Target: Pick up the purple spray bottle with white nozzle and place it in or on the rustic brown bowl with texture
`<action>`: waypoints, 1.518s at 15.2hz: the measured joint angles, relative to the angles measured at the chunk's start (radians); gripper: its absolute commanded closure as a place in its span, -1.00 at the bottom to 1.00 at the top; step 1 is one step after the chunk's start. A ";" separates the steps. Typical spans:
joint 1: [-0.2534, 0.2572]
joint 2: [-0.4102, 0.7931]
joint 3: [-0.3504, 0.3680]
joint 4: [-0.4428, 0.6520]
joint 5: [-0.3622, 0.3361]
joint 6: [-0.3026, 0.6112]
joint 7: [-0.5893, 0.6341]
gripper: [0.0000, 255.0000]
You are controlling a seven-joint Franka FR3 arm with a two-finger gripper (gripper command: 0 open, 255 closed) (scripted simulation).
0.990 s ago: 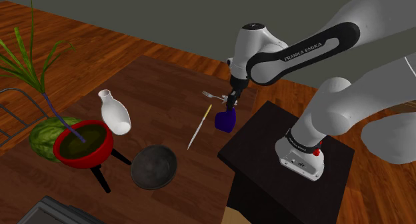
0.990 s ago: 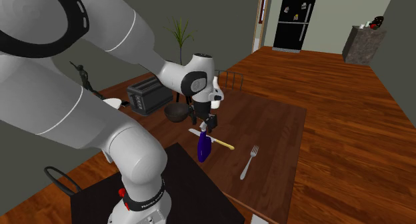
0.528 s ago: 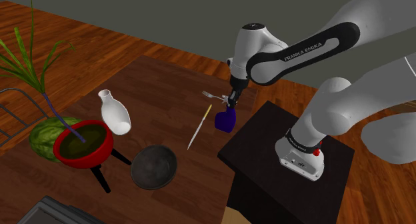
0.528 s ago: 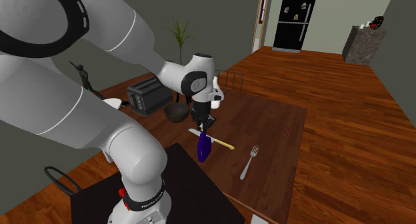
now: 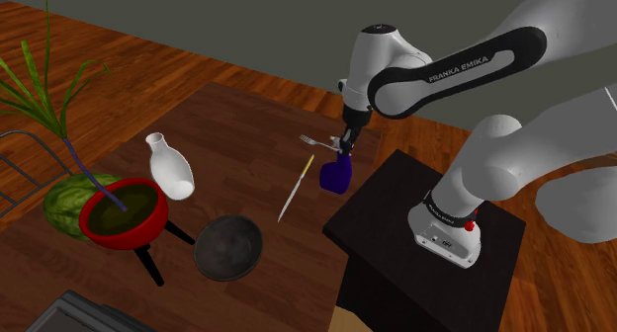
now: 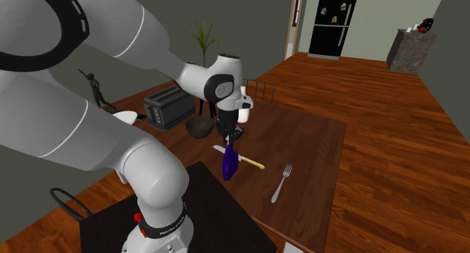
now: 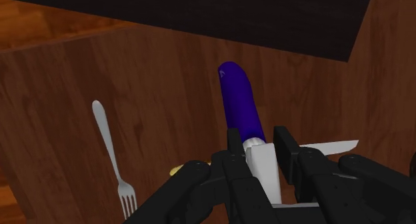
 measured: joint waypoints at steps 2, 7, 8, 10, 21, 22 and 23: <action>0.001 -0.021 -0.001 0.016 -0.001 -0.037 0.003 1.00; -0.001 -0.072 -0.009 0.058 -0.008 -0.129 0.004 1.00; -0.003 -0.078 -0.012 0.067 -0.011 -0.144 0.003 1.00; -0.001 -0.089 -0.011 0.087 -0.011 -0.175 0.008 1.00; -0.008 -0.143 -0.028 0.204 -0.026 -0.346 0.009 1.00; -0.008 -0.150 -0.030 0.212 -0.027 -0.361 0.009 1.00; -0.008 -0.152 -0.030 0.226 -0.028 -0.377 0.011 1.00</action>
